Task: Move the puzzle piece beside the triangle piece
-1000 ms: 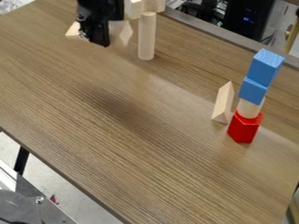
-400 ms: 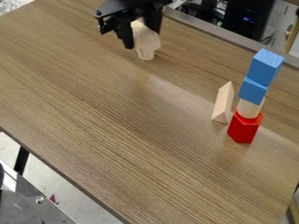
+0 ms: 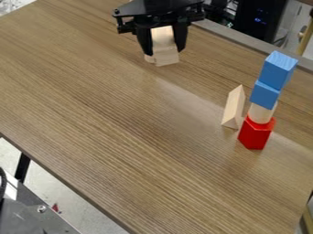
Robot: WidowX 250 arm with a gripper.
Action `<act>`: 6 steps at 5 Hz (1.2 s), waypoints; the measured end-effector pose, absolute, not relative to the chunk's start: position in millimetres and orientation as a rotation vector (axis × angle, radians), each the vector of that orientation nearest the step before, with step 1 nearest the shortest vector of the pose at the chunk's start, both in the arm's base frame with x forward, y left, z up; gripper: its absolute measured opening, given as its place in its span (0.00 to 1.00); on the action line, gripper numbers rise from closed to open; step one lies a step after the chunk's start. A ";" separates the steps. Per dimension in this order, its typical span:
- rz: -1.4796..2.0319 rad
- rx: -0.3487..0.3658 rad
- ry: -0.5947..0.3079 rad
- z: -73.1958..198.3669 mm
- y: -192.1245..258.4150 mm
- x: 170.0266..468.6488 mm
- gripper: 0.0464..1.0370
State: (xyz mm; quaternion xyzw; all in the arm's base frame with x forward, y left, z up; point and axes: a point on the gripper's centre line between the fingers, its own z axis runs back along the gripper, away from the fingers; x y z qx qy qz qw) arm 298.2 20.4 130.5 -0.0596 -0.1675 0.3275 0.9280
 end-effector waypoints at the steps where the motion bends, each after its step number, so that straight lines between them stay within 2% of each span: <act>1: 0.529 -0.117 -0.308 121.6 11.1 298.4 0.51; 2: 0.403 -0.097 -0.253 96.7 4.3 302.9 0.51; 3: 0.311 -0.082 -0.244 76.2 -6.3 310.4 0.51; 6: 0.242 -0.023 -0.267 34.8 -6.0 334.2 0.51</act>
